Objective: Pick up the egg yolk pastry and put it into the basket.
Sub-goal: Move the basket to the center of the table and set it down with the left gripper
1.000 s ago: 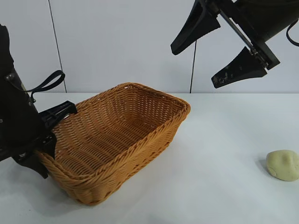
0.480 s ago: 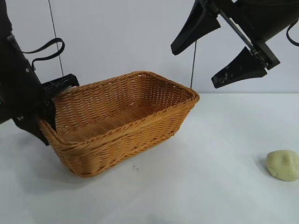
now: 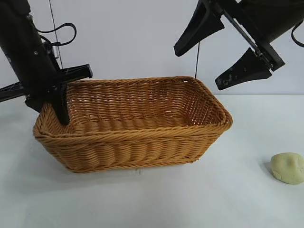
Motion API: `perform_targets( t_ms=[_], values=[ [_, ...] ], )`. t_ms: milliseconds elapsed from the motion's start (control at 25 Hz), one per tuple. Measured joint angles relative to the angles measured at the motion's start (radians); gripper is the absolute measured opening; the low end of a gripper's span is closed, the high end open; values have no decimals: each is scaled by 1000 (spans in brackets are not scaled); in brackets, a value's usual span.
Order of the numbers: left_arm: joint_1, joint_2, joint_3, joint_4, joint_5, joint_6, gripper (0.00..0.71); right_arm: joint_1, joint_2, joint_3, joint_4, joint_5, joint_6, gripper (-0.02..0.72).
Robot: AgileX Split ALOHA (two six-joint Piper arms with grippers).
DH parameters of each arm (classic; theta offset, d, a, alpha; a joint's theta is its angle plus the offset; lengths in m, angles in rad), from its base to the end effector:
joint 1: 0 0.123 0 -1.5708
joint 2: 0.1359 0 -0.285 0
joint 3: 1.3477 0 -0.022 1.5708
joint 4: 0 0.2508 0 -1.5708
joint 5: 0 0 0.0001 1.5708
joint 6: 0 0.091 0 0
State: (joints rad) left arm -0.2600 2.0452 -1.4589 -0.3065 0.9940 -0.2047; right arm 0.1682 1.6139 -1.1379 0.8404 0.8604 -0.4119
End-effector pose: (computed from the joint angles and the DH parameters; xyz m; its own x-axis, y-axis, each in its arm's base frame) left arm 0.3833 -0.1258 0.1682 -0.9947 -0.1026 -0.0003 -0.0987 0.9576 -0.2706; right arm 0.3153 0.1057 0.2636 -0.9240 0.0237 -0.3816 -0.2218 0.7797 0.5855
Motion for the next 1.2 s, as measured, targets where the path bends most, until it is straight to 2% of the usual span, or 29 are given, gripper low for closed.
perform_targets(
  t_ms=[360, 680, 760, 880, 1120, 1200],
  values=[
    [0, 76, -1, -32, -66, 54, 141, 0, 0, 0, 0, 0, 0, 695],
    [0, 85, -4, -44, -77, 75, 140, 0, 0, 0, -2, -1, 0, 695],
    [0, 85, -4, -44, -79, 75, 158, 0, 0, 0, -2, -1, 1, 695],
    [0, 86, -6, -58, -87, 76, 262, 0, 0, 0, -2, -1, 1, 695],
    [0, 87, -12, -60, -93, 77, 587, 0, 0, 0, -2, -1, 1, 695],
    [0, 87, -12, -59, -88, 77, 648, 0, 0, 0, -2, -1, 1, 695]
  ],
)
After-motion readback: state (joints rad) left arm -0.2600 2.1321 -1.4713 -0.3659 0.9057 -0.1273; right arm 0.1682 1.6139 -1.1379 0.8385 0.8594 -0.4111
